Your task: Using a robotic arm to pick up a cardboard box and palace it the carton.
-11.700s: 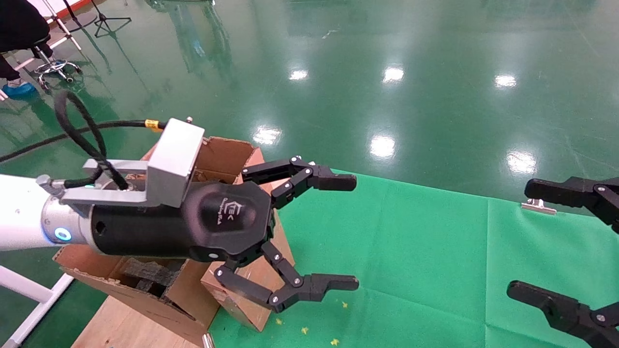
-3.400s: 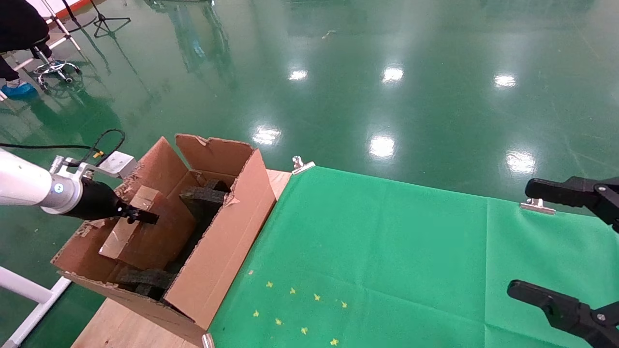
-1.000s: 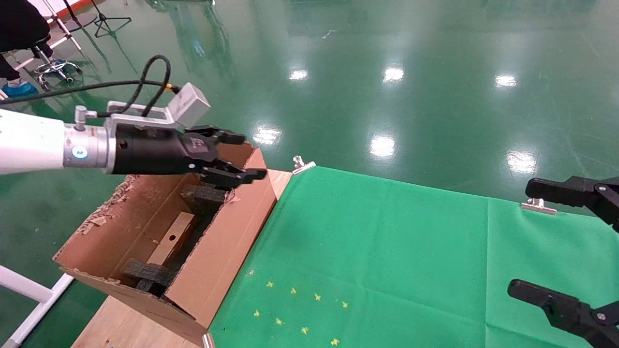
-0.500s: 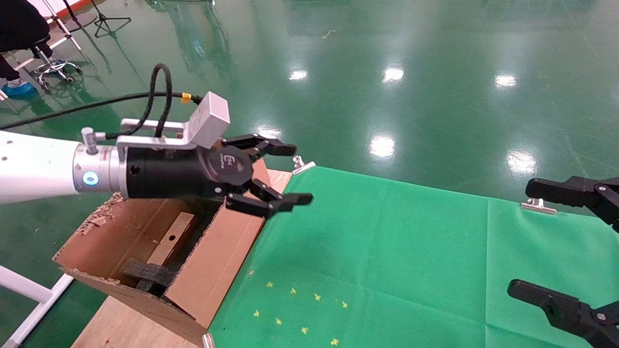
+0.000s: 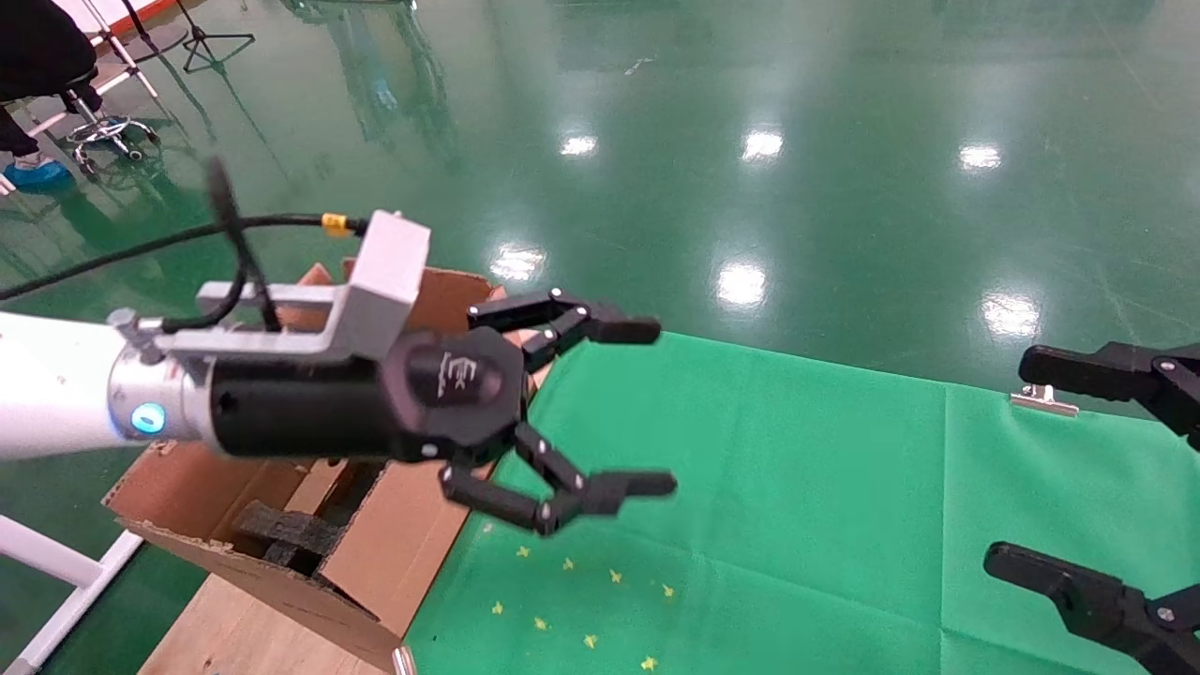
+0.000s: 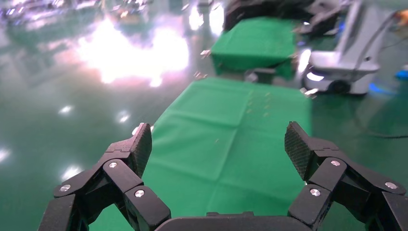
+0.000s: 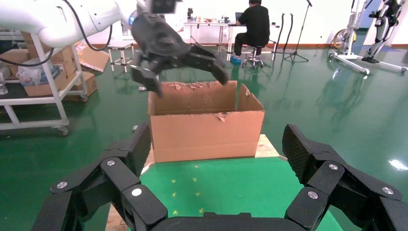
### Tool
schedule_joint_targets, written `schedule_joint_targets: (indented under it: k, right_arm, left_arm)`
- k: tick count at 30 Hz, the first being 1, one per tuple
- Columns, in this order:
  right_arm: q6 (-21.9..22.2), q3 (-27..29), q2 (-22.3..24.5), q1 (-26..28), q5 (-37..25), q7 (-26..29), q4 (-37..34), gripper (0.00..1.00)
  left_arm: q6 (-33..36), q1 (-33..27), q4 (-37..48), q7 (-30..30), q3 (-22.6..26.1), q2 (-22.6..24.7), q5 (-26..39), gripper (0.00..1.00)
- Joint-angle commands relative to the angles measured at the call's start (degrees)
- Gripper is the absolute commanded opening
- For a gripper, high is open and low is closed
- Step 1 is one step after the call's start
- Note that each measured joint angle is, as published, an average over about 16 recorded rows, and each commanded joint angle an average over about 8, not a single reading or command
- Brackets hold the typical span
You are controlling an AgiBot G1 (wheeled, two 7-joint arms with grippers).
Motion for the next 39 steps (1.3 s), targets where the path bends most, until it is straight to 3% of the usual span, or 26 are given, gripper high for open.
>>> schedule_joint_targets:
  k: [1, 10, 39]
  right_arm:
    - [0.0, 0.0, 0.0, 0.0, 0.0, 0.0, 0.0, 1.0]
    - [0.02, 0.0, 0.01, -0.01, 0.0, 0.0, -0.02, 1.0]
    - [0.02, 0.0, 0.01, -0.01, 0.0, 0.0, -0.01, 1.0]
  left_arm:
    - [0.58, 1.76, -1.73, 0.73, -1.12, 0.03, -2.29, 1.0]
    - [1.75, 5.27, -5.17, 1.99, -3.35, 0.04, -6.91, 1.0]
    - [1.3, 4.02, -3.89, 1.64, -2.54, 0.05, -5.21, 1.0]
